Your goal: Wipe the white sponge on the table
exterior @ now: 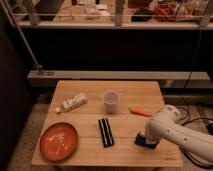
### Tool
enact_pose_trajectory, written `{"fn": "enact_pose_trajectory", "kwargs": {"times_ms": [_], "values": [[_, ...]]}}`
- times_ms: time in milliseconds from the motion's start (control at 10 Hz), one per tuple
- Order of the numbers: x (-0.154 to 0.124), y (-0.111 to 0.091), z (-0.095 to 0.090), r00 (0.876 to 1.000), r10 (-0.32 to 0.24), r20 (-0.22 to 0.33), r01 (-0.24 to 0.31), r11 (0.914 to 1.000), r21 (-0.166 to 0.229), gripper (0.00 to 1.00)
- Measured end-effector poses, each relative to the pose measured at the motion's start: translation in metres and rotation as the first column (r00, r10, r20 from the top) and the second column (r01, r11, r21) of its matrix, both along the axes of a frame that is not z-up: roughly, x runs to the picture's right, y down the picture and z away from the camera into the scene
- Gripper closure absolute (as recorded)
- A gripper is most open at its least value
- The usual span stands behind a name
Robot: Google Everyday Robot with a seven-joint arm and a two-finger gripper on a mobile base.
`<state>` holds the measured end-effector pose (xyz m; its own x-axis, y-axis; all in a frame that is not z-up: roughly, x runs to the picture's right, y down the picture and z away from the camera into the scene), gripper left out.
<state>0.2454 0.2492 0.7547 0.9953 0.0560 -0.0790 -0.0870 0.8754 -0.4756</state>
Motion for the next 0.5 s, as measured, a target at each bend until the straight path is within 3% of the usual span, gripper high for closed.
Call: {"fn": "enact_pose_trajectory", "kwargs": {"times_ms": [300, 500], "values": [[0.007, 0.001, 0.023, 1.000, 0.000, -0.006, 0.000, 1.0000, 0.005, 1.00], [0.008, 0.004, 0.021, 1.000, -0.001, -0.006, 0.001, 1.0000, -0.002, 1.00]]}}
